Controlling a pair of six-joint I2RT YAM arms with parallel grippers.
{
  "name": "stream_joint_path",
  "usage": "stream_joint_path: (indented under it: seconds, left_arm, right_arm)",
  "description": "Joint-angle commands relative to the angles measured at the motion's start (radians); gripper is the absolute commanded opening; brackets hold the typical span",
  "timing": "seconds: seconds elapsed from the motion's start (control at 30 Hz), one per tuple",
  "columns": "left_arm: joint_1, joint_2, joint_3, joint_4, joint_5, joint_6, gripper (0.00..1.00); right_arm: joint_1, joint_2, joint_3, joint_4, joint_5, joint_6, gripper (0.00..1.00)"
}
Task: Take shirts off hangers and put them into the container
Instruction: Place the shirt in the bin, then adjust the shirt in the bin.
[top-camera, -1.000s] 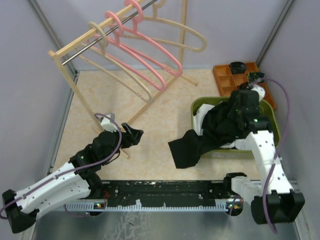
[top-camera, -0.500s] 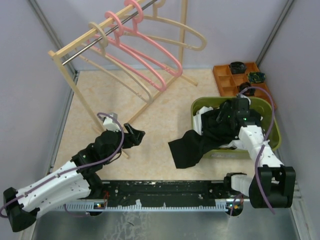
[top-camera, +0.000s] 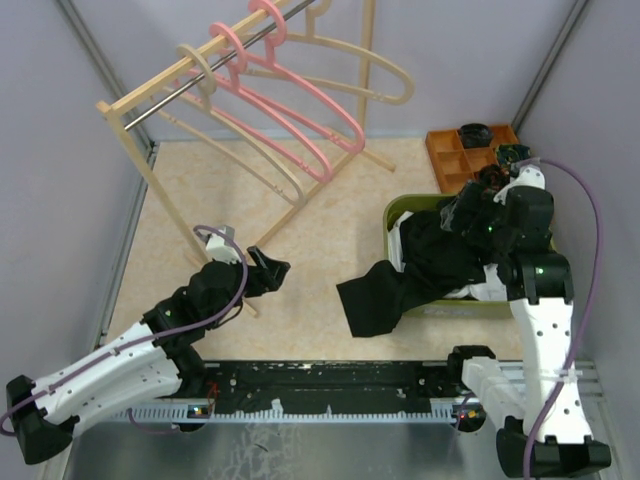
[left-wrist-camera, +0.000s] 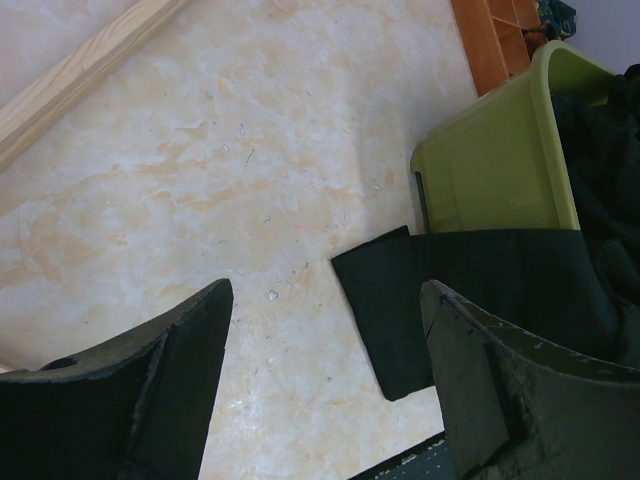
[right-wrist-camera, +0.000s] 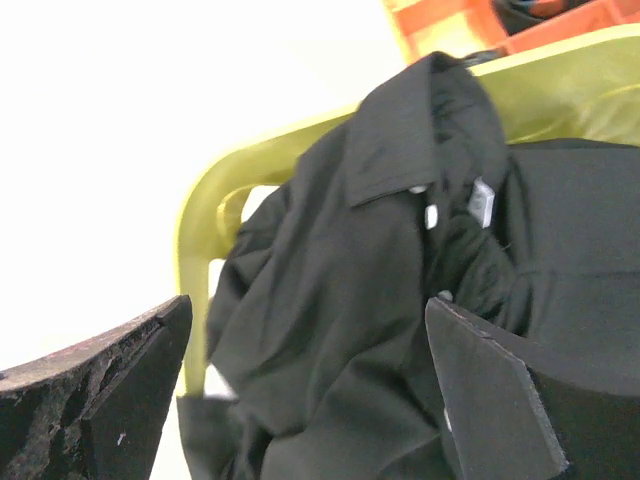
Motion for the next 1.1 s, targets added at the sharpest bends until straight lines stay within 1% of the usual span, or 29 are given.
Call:
stream_joint_path:
  seconds: [0.0,0.1,0.13,0.17,0.23,0.37,0.47,0.6,0.67,0.73,0.8,0.97,1.07]
  left_arm:
    - [-0.003,-0.017,-0.006,0.025,-0.005,-0.007,0.82]
    - [-0.004,-0.015,-0.004,0.022,-0.005,-0.007,0.82]
    - [-0.004,-0.014,-0.003,0.022,-0.006,-0.007,0.82]
    - [-0.004,-0.014,-0.003,0.023,-0.006,-0.008,0.82]
    - [-0.003,-0.013,-0.004,0.021,-0.007,-0.010,0.82]
    - [-0.003,-0.011,-0.007,0.023,-0.004,-0.017,0.81]
    - [-0.004,-0.010,-0.005,0.023,-0.006,-0.022,0.81]
    - [-0.005,-0.020,0.005,0.008,-0.022,-0.022,0.82]
    - [-0.004,-0.028,0.006,0.000,-0.031,-0.020,0.81]
    - [-0.004,-0.038,0.008,-0.012,-0.038,-0.020,0.82]
    - [-0.003,-0.049,0.008,-0.027,-0.047,-0.023,0.81]
    - [-0.004,-0.082,-0.007,-0.045,-0.062,-0.048,0.81]
    - [-0.004,-0.091,-0.013,-0.045,-0.063,-0.056,0.81]
  right_arm:
    - [-0.002,-0.038,0.051,-0.029,-0.233,-0.020,0.98]
    - [0.012,-0.079,0.011,0.048,-0.438,-0.004,0.90]
    - [0.032,-0.090,-0.005,0.069,-0.489,-0.002,0.83]
    - [0.058,-0.106,-0.025,0.088,-0.517,0.001,0.80]
    - [0.146,-0.127,-0.070,0.113,-0.511,-0.005,0.75]
    - [0.389,-0.128,-0.132,0.105,-0.364,-0.026,0.68]
    - [0.589,-0.096,-0.152,0.108,-0.207,-0.029,0.65]
    - [0.825,-0.015,-0.194,0.158,-0.002,-0.026,0.62]
    - [0.922,0.050,-0.202,0.169,0.082,-0.012,0.56]
    - [0.988,0.128,-0.209,0.179,0.158,0.006,0.50]
    - [1.023,0.173,-0.242,0.216,0.226,0.036,0.49]
    - [1.063,0.281,-0.343,0.362,0.238,0.086,0.51]
    - [1.078,0.384,-0.343,0.376,0.249,0.117,0.49]
